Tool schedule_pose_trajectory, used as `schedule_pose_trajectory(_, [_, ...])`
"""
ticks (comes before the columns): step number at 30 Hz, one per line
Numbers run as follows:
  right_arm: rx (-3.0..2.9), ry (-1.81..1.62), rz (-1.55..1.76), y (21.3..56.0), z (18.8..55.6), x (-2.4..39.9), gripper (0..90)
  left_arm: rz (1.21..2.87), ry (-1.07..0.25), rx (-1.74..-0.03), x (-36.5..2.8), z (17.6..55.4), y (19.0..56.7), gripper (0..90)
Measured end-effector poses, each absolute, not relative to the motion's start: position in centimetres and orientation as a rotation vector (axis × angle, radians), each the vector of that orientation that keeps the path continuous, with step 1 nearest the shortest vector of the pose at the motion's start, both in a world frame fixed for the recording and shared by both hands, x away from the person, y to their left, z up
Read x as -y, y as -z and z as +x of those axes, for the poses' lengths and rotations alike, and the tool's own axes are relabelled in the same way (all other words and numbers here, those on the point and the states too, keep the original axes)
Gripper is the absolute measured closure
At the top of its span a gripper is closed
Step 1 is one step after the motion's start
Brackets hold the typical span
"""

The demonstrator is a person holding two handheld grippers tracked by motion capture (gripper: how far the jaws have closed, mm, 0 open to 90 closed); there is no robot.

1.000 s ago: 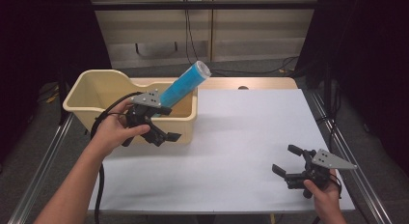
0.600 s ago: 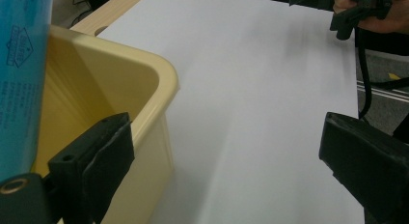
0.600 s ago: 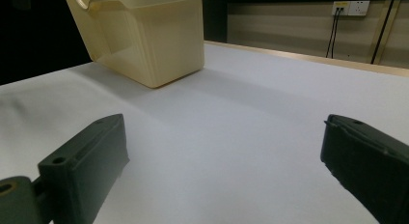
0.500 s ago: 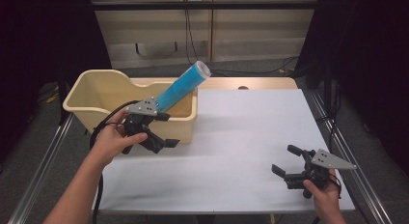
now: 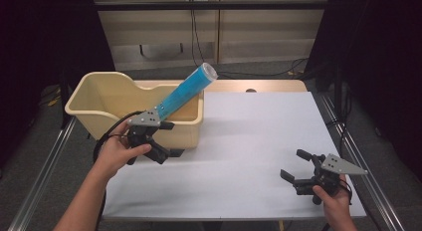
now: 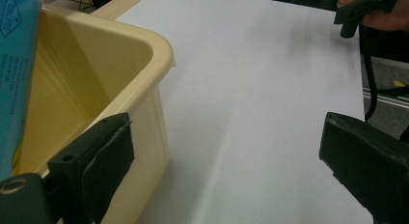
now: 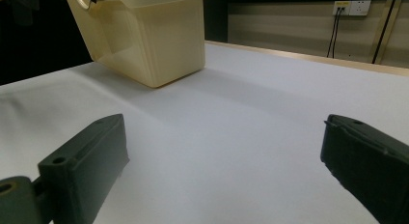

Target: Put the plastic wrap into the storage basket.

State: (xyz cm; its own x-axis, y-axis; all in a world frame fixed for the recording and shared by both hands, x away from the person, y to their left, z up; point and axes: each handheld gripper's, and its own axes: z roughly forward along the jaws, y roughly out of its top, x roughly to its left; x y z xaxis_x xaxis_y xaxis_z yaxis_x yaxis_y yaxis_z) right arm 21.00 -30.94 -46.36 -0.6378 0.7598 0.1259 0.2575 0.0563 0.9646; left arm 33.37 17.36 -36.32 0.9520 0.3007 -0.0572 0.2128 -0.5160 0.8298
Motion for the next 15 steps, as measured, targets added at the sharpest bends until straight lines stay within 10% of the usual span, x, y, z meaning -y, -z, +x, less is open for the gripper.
schedule_pose_trajectory(15, [-1.923,-1.612,1.015,46.4,21.0,30.9,2.2,2.072,-0.124,-0.422,-19.3,32.5,38.5,5.0])
